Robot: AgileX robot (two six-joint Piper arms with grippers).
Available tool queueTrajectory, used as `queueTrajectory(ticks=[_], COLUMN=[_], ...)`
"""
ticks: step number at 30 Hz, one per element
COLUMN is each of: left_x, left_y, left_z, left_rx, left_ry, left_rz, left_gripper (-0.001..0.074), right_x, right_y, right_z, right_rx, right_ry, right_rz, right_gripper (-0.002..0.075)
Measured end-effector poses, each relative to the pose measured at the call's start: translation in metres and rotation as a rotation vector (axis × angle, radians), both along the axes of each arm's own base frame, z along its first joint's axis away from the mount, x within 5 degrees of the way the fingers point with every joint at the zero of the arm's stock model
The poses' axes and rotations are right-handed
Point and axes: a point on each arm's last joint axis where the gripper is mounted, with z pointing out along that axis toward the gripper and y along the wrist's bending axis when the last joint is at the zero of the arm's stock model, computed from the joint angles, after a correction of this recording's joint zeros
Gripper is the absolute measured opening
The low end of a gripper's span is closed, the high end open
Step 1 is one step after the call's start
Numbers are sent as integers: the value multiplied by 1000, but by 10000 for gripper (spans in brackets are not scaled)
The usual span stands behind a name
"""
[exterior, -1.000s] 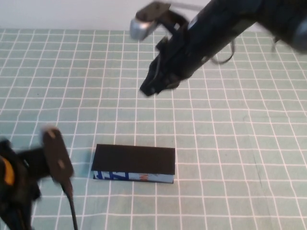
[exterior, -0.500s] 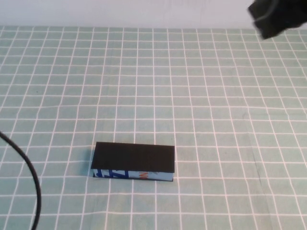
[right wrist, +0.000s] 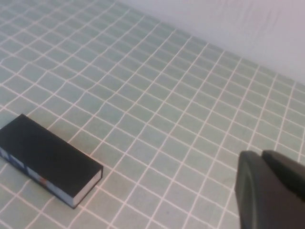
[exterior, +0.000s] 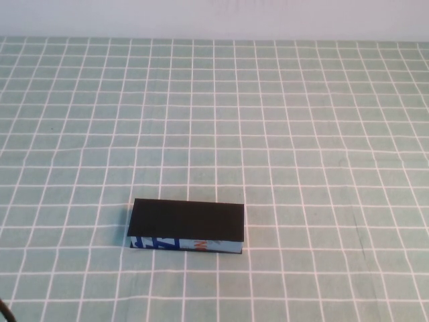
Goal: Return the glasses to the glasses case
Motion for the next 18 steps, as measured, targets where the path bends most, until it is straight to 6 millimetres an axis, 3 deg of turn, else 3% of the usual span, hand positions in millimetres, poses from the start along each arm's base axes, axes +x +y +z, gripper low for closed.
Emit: queueTrajectory(ticks=[4,9,14,18], left_x=[-9,-18,-16,-15], left_y=[-4,-7,-7,-7], left_z=[-30,-55,-72,-75], left_rx=[-116,-245,-285,-289], left_ry=[54,30,28,36], left_rz=[-19,-30,-18,-16], left_gripper=[0,0,0,0], right_x=[-38,-68,-79,-83], right_y=[-23,-42,-50,-52], right_z=[-30,-73,-110,-117], right_rx=[90,172,187,195], right_ry=[-52,-77,-76,-93], right_rz=[-23,-51,-66,-67], right_gripper=[-13,-13,-13,-13])
